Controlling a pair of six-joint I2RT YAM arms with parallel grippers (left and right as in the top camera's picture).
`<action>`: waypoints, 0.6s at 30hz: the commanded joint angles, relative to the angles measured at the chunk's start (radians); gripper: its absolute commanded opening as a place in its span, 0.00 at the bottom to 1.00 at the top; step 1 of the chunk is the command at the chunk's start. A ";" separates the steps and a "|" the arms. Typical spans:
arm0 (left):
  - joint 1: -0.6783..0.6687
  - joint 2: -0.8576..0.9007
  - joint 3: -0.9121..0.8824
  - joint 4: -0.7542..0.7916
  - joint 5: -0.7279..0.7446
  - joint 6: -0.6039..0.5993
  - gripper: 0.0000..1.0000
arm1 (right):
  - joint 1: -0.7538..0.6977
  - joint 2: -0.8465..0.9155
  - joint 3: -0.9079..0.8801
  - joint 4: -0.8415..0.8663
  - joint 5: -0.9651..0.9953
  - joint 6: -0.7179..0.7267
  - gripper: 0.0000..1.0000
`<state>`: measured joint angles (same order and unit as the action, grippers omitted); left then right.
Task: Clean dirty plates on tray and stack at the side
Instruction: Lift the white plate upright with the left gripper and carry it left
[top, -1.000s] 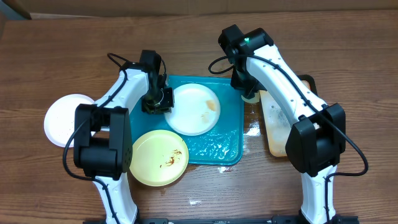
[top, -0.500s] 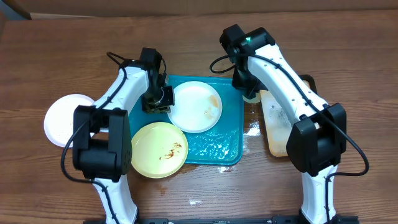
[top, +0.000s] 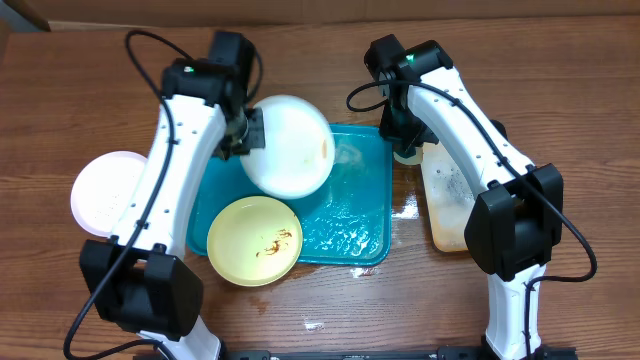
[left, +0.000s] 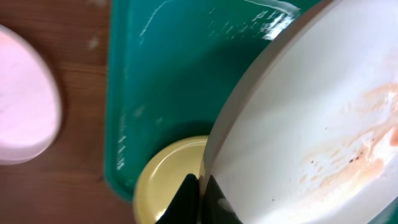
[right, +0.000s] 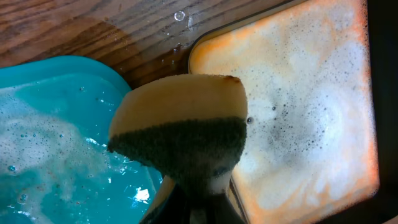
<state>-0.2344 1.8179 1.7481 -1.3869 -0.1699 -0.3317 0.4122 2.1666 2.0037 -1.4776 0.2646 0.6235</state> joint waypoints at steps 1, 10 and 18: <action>-0.061 0.002 0.044 -0.052 -0.264 -0.060 0.04 | -0.004 -0.044 0.019 -0.002 -0.009 -0.015 0.04; -0.149 0.002 0.044 -0.184 -0.569 -0.216 0.04 | -0.004 -0.044 0.019 -0.017 -0.021 -0.019 0.04; -0.146 0.002 0.044 -0.164 -0.800 -0.294 0.04 | -0.026 -0.044 0.018 -0.036 -0.019 -0.022 0.04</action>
<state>-0.3847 1.8179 1.7592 -1.5631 -0.8150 -0.5636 0.4091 2.1666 2.0037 -1.5070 0.2481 0.6159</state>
